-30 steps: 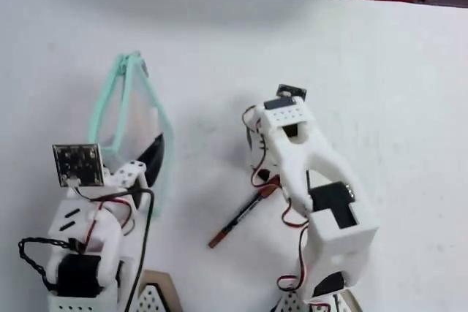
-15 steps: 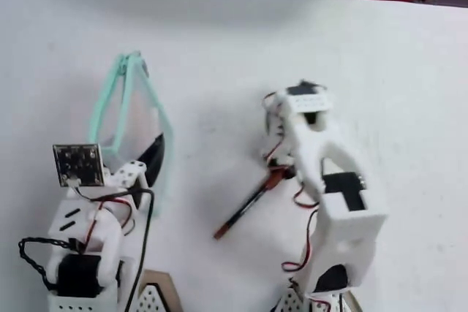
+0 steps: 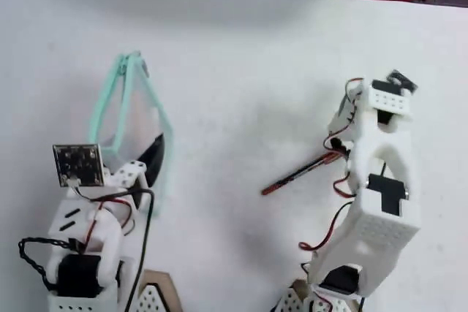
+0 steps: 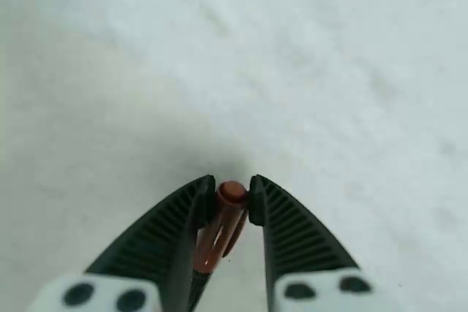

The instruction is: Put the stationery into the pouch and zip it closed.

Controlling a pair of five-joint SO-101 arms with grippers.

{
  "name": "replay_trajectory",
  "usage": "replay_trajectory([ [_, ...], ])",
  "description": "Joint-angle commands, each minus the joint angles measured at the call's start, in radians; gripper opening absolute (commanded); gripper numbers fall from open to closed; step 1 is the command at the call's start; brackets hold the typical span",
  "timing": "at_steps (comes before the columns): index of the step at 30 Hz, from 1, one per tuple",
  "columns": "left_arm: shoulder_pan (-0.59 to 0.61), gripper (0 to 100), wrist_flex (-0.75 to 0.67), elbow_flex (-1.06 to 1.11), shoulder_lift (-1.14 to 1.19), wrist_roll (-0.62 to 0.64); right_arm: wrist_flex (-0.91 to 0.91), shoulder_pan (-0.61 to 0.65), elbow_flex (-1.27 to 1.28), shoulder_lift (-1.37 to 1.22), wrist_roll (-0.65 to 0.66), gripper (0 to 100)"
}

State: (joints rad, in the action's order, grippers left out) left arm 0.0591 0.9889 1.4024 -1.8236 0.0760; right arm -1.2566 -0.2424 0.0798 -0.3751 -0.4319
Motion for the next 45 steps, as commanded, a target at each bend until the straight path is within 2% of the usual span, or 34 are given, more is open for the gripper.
replay_trajectory([
  [1, -0.001, 27, -0.011, -0.005, 0.004, -0.008, -0.015, 0.004, -0.037, 0.010, 0.008, 4.4],
  [7, -0.001, 27, -0.011, -0.005, 0.004, -0.008, -0.090, 0.036, -0.069, -0.018, 0.009, 22.5],
  [11, -0.001, 27, -0.011, -0.005, 0.004, -0.008, -0.120, 0.048, -0.069, -0.018, 0.012, 22.6],
  [21, -0.001, 27, -0.011, -0.005, 0.004, -0.008, -0.174, 0.196, -0.060, -0.030, 0.009, 22.6],
  [33, -0.001, 27, -0.011, -0.006, 0.004, -0.008, 0.054, 0.127, 0.098, -0.030, -0.037, 22.6],
  [36, -0.001, 27, -0.011, -0.006, 0.004, -0.008, 0.059, 0.131, 0.106, -0.030, -0.037, 19.7],
  [41, -0.001, 27, -0.011, -0.008, 0.004, -0.008, 0.054, 0.110, 0.089, -0.028, -0.029, 0.8],
  [43, -0.001, 27, -0.011, -0.008, 0.004, -0.008, 0.056, 0.081, 0.084, -0.028, -0.029, 4.3],
  [45, -0.001, 27, -0.011, -0.008, 0.004, -0.008, 0.059, 0.048, 0.083, -0.025, -0.029, 3.3],
])
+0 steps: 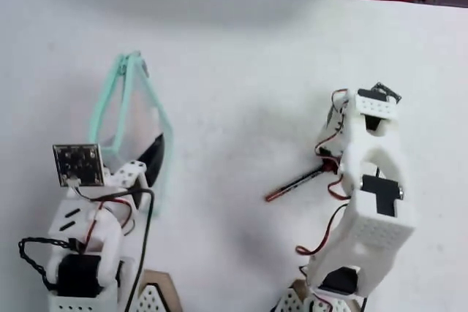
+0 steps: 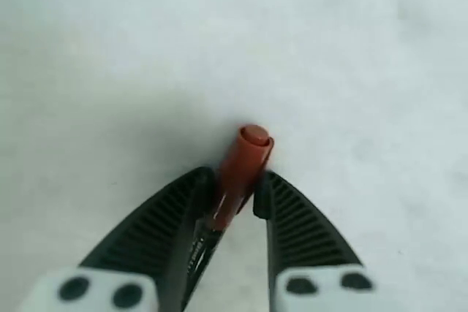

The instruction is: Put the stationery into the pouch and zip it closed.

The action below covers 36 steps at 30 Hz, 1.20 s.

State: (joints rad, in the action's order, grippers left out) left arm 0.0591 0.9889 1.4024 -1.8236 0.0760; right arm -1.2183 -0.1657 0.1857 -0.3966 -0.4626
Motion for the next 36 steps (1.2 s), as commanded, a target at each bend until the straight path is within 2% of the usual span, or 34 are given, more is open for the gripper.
replay_trajectory([
  [1, -0.001, 27, -0.011, -0.008, 0.004, -0.008, 0.021, -0.041, -0.026, -0.001, 0.002, 1.7],
  [12, -0.001, 27, -0.011, -0.006, 0.004, -0.008, 0.013, -0.119, -0.071, 0.004, 0.000, 1.8],
  [18, -0.001, 27, -0.011, -0.006, 0.004, -0.008, -0.117, -0.148, -0.181, 0.001, 0.000, 1.8],
  [29, -0.001, 27, -0.009, -0.005, 0.004, -0.008, -0.140, -0.001, -0.199, 0.004, 0.003, 1.8],
  [34, -0.001, 28, 0.003, -0.009, 0.004, -0.009, -0.157, 0.068, -0.279, 0.064, 0.057, 1.8],
  [36, -0.004, 28, 0.057, -0.041, 0.004, -0.071, -0.191, 0.087, -0.327, 0.110, 0.055, 1.8],
])
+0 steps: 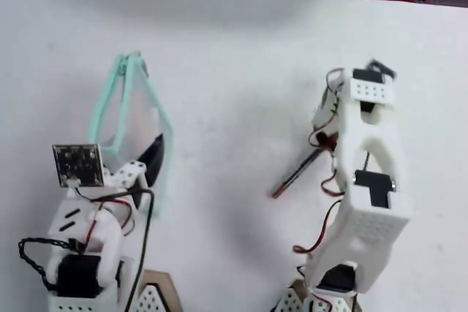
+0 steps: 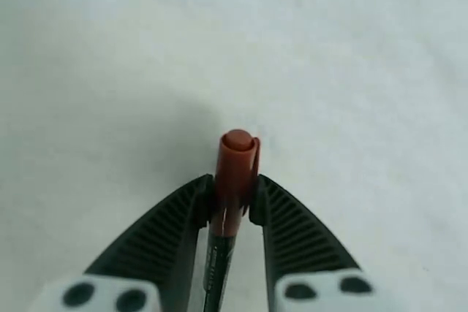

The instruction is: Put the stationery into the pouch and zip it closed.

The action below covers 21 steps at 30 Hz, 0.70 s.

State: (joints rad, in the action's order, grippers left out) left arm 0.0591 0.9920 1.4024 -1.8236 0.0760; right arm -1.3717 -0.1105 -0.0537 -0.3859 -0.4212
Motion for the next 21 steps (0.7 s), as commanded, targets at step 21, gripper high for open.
replay_trajectory([
  [21, -0.013, 28, 0.219, -0.183, 0.004, -0.051, -0.157, 0.395, -0.365, 0.788, 0.430, 1.8],
])
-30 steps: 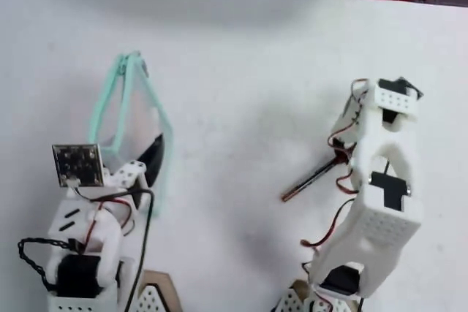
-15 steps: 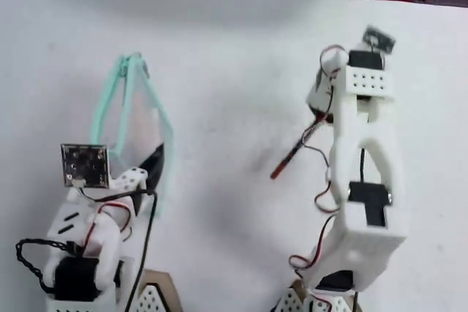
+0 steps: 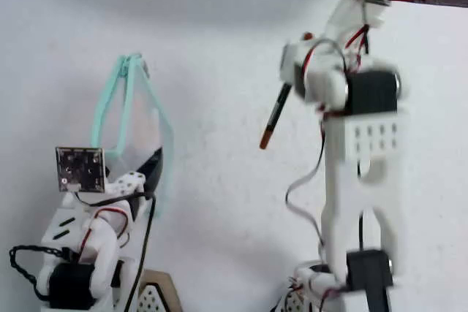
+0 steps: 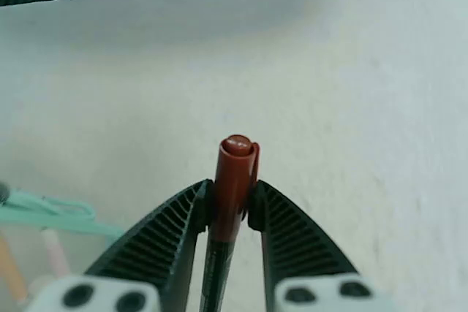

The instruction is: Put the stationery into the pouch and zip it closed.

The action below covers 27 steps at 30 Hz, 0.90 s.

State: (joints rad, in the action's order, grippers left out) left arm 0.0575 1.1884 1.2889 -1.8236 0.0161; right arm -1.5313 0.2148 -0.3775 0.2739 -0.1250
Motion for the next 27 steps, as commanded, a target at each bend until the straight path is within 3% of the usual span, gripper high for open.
replay_trajectory([
  [1, -0.012, 28, 0.023, -0.068, 0.004, 0.009, 0.004, 0.099, -0.041, 0.166, 0.166, 1.8],
  [6, -0.010, 28, 0.029, -0.075, 0.004, 0.009, 0.074, 0.232, -0.035, 0.312, 0.253, 1.8],
  [14, -0.008, 27, 0.052, -0.126, 0.004, 0.009, 0.131, 0.361, -0.032, 0.349, 0.245, 1.8],
  [27, -0.016, 27, 0.051, -0.192, 0.001, 0.009, 0.742, 0.608, 0.249, 0.351, 0.252, 1.8],
])
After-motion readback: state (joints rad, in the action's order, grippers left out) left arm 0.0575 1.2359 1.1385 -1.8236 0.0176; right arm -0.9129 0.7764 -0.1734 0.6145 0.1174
